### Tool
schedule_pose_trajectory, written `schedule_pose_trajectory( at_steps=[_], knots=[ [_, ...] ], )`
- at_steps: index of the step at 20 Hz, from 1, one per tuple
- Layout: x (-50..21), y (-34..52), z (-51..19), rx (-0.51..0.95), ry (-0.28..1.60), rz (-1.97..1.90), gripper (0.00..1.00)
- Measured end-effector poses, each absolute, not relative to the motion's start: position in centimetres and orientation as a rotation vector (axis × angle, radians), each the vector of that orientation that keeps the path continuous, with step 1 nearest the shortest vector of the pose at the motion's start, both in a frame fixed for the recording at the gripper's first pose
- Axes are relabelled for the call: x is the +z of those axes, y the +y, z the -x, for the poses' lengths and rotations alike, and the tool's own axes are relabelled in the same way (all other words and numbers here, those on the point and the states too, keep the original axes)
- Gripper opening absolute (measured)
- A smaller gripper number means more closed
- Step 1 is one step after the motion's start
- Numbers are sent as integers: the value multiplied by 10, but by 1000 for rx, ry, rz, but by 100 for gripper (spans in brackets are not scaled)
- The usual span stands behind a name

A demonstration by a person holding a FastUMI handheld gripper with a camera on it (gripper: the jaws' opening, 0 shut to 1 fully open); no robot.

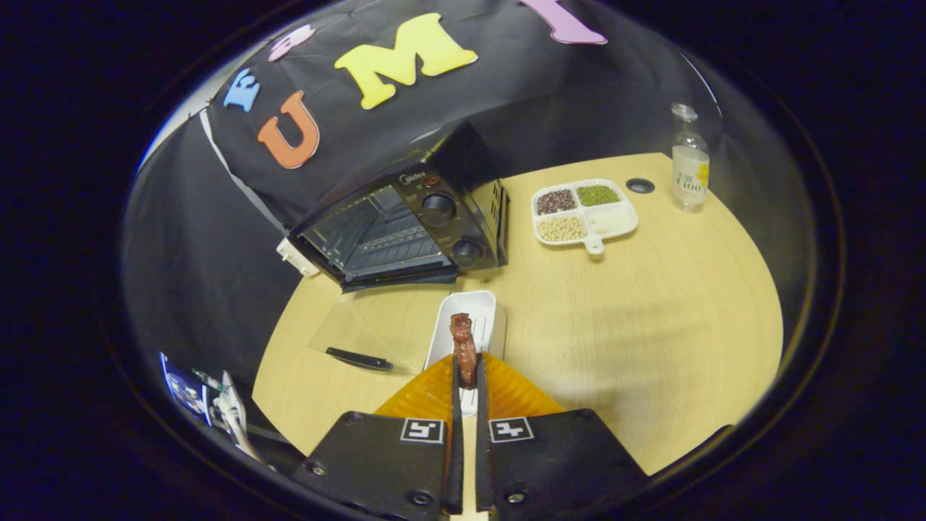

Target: Open the toaster oven, put the food inside, and close the toaster oven door.

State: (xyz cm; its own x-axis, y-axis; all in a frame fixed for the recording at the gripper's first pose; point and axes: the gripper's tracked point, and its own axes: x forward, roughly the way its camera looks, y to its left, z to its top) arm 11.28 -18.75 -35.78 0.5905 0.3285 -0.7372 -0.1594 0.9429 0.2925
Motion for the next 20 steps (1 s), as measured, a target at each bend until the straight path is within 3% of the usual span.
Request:
schedule_pose_trajectory(
  at_steps=[11, 20],
  knots=[
    [-274, -105, -75, 323, 644, 90, 9],
    [-279, 1, -93, 344, 503, 68, 9]
  ],
)
